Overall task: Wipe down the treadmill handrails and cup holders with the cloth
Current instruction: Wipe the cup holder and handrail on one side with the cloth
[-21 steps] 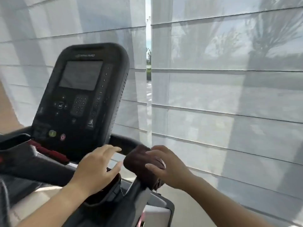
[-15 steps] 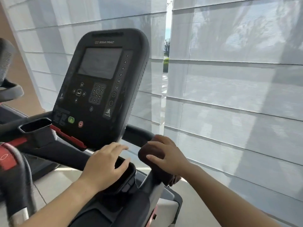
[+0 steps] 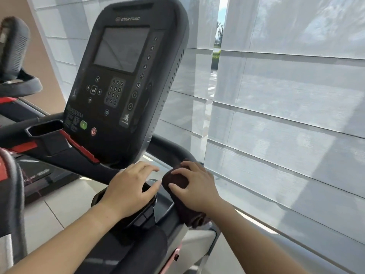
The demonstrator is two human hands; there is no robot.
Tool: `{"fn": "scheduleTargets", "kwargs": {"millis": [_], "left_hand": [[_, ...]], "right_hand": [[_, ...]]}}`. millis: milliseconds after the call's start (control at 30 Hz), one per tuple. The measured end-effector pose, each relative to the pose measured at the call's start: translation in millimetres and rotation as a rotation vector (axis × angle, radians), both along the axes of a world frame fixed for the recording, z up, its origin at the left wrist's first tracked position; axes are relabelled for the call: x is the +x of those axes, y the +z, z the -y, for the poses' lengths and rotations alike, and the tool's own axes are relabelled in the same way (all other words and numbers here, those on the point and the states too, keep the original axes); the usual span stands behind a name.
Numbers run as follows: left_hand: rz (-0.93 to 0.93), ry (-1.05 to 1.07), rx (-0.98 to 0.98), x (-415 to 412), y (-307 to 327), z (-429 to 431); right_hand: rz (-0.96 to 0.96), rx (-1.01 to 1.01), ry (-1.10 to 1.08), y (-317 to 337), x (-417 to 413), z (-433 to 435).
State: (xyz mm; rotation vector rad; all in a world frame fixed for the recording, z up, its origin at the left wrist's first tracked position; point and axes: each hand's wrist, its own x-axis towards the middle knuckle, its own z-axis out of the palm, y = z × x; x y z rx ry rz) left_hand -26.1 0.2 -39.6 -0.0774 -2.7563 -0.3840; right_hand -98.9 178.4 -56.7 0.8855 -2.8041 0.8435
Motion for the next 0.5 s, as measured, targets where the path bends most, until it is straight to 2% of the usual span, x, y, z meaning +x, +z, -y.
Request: {"fn": "scheduleTargets", "kwargs": {"millis": [100,367,500], "left_hand": [[-0.015,0.046,-0.007,2.5,-2.6,5.0],[0.021,0.055,-0.035,3.7,-11.9,7.9],[0.001,0.074,-0.035,18.2,-3.2,26.7]], "right_hand": [[-0.029,0.039,0.055,-5.9,-4.1,0.8],[-0.193,-0.253,-0.007,-28.8,40.9,-19.2],[-0.162,-0.293,-0.041,-21.8,39.9,-19.3]]}}
